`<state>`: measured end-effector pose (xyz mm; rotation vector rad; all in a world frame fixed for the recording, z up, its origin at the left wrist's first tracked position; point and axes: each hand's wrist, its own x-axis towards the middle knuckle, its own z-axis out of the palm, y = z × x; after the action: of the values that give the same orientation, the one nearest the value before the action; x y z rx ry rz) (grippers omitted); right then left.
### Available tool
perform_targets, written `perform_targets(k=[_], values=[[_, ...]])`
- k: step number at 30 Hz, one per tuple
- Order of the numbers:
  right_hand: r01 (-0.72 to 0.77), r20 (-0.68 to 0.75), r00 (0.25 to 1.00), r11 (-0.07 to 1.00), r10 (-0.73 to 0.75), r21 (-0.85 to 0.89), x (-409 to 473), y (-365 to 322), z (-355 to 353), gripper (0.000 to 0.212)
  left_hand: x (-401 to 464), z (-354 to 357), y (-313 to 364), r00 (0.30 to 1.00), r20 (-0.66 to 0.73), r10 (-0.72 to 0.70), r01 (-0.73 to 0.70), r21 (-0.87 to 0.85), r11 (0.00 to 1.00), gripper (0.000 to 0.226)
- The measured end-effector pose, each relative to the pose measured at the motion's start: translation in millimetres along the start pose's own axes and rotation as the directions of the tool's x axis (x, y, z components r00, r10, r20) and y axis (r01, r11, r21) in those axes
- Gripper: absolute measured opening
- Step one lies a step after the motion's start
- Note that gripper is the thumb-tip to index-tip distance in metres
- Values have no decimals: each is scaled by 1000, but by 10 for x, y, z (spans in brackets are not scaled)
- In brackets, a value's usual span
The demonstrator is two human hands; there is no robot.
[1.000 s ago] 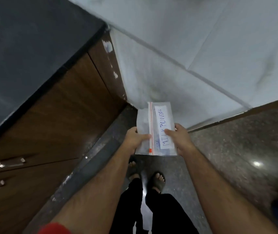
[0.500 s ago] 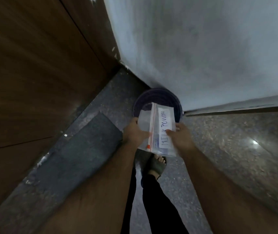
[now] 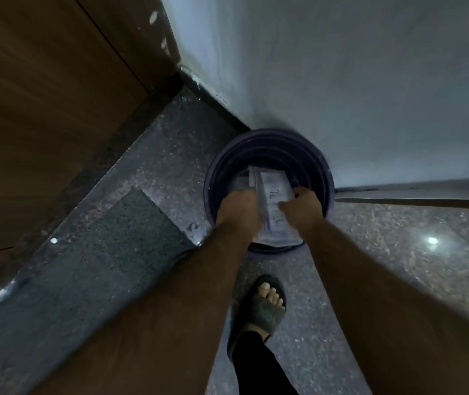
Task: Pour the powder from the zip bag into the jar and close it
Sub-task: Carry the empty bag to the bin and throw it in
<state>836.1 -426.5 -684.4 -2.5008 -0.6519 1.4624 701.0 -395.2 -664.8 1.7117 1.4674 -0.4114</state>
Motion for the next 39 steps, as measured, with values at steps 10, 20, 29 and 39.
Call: perform_targets(k=[10, 20, 29, 39], values=[[51, 53, 998, 986, -43, -157, -125, 40, -113, 54, -190, -109, 51, 996, 33, 79, -81, 53, 995, 20], [399, 208, 916, 845, -344, -358, -2121, -1037, -1054, 63, -2003, -1743, 52, 996, 11, 88, -88, -25, 996, 71], [688, 296, 689, 468, -662, -555, -4148, -2279, -1824, 70, -4165, -3274, 72, 955, -290, 53, -14, 134, 991, 93], [809, 397, 359, 69, -845, -584, -5479, -3442, -1383, 75, -5421, -4145, -559, 809, -588, -12, 121, 146, 982, 96]])
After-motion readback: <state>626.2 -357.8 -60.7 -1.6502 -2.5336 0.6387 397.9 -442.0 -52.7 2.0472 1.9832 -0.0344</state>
